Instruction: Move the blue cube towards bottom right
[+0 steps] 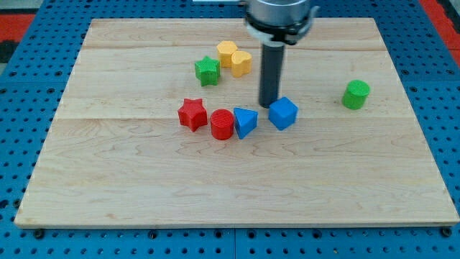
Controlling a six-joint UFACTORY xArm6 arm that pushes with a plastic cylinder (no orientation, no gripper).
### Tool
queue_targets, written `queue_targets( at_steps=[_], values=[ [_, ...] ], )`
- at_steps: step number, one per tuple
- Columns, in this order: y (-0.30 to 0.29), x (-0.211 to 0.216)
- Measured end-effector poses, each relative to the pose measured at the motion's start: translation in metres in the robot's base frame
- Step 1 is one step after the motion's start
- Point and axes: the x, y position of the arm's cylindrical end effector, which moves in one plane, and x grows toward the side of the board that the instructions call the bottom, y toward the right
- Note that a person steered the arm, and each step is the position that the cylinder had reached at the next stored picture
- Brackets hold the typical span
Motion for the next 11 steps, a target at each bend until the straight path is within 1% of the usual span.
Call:
queue_targets(
  at_steps=[1,2,3,4,5,6,7,8,10,11],
  values=[
    [0.005,0.0],
    [0.005,0.01],
    [0.005,0.041],
    [0.011,0.062],
    [0.012,0.062],
    [0.031,0.052],
    [0.049,0.052],
    [0.051,0.055],
    [0.06,0.086],
    [0.077,0.101]
  ],
)
